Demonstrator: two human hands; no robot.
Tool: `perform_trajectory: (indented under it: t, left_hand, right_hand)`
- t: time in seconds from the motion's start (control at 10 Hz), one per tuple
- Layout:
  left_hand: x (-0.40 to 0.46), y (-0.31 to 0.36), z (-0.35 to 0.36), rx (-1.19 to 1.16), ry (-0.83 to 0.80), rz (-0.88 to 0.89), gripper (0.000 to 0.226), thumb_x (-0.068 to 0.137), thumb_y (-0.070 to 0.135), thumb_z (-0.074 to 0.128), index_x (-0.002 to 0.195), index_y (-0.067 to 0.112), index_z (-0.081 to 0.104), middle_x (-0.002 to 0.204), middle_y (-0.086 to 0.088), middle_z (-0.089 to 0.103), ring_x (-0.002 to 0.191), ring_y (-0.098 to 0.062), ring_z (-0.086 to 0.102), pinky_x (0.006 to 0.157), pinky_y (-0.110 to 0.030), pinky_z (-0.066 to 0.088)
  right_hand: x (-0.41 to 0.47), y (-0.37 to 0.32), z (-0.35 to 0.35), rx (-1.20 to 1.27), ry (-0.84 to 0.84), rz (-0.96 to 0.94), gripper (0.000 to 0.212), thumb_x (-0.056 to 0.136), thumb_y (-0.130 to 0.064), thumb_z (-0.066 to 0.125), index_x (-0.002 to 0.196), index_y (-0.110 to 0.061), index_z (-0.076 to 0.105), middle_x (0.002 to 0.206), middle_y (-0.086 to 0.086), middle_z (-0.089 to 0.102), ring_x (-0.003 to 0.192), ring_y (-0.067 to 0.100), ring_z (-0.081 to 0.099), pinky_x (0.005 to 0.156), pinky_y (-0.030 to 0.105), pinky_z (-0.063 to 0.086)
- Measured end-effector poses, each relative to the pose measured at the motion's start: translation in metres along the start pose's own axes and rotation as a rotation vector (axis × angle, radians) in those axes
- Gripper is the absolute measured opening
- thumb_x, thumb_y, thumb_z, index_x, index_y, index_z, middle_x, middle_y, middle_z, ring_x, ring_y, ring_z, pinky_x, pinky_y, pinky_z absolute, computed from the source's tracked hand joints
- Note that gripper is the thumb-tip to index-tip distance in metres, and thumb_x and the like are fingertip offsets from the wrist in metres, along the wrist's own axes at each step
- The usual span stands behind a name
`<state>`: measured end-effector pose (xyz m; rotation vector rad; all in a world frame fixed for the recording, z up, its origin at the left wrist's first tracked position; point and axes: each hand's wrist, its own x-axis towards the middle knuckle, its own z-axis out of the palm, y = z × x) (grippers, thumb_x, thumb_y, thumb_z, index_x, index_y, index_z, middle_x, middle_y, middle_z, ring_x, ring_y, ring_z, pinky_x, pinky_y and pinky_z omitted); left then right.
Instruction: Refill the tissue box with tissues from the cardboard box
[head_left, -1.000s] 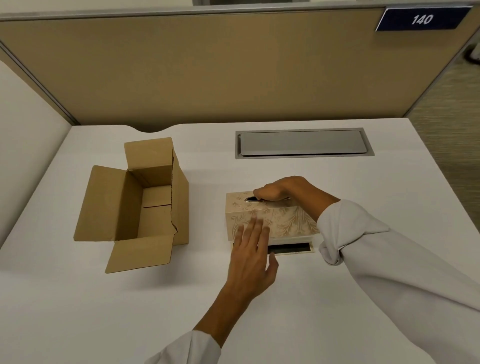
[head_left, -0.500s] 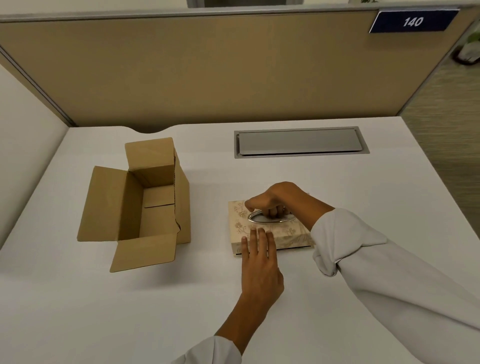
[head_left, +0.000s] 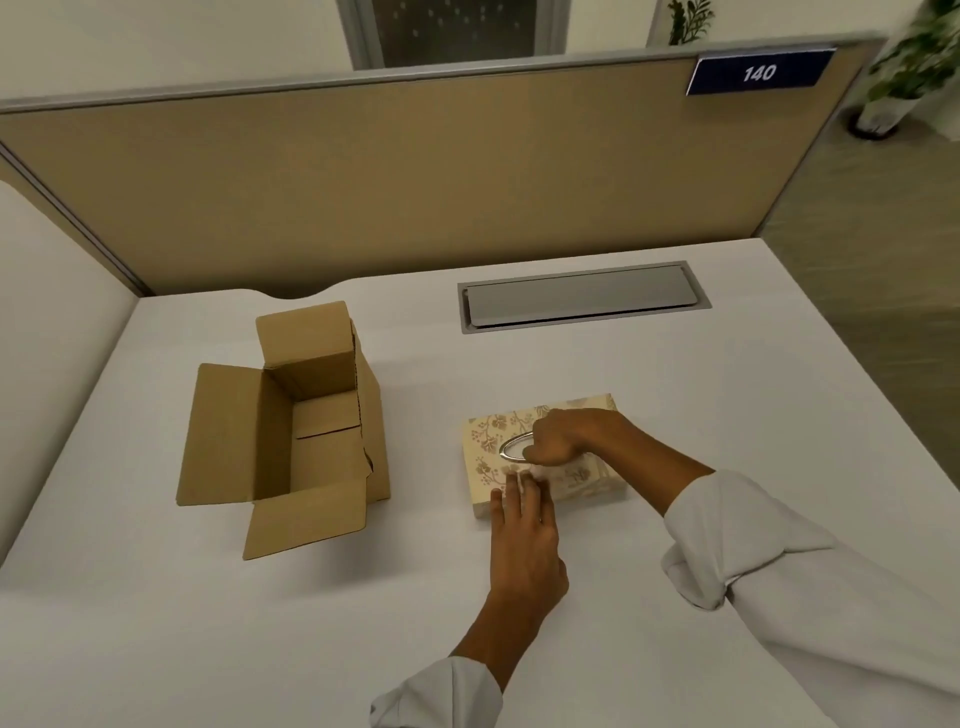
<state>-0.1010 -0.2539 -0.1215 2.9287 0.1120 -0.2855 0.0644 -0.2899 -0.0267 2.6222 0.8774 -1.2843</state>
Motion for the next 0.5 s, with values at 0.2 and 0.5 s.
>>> perform_trajectory:
  t: [0.2, 0.5]
  left_hand:
    - [0.000, -0.003, -0.007, 0.070, -0.081, 0.040, 0.092, 0.084, 0.030, 0.062, 0.152, 0.003, 0.006, 0.162, -0.023, 0.004, 0.148, -0.044, -0.004, 0.120, -0.058, 0.002]
    - [0.034, -0.036, -0.082, -0.177, -0.178, 0.132, 0.057, 0.084, 0.054, 0.058, 0.119, 0.010, 0.059, 0.124, -0.013, 0.061, 0.118, -0.031, 0.052, 0.093, -0.042, 0.049]
  right_hand:
    - [-0.035, 0.040, -0.022, 0.122, 0.376, 0.009, 0.038, 0.089, -0.029, 0.051, 0.053, -0.020, 0.047, 0.058, 0.000, 0.050, 0.053, 0.018, 0.044, 0.055, 0.029, 0.035]
    - [-0.052, 0.080, -0.026, 0.003, 0.569, 0.156, 0.062, 0.099, -0.054, 0.030, 0.147, -0.016, 0.040, 0.153, 0.009, 0.043, 0.137, 0.032, 0.043, 0.109, 0.049, 0.039]
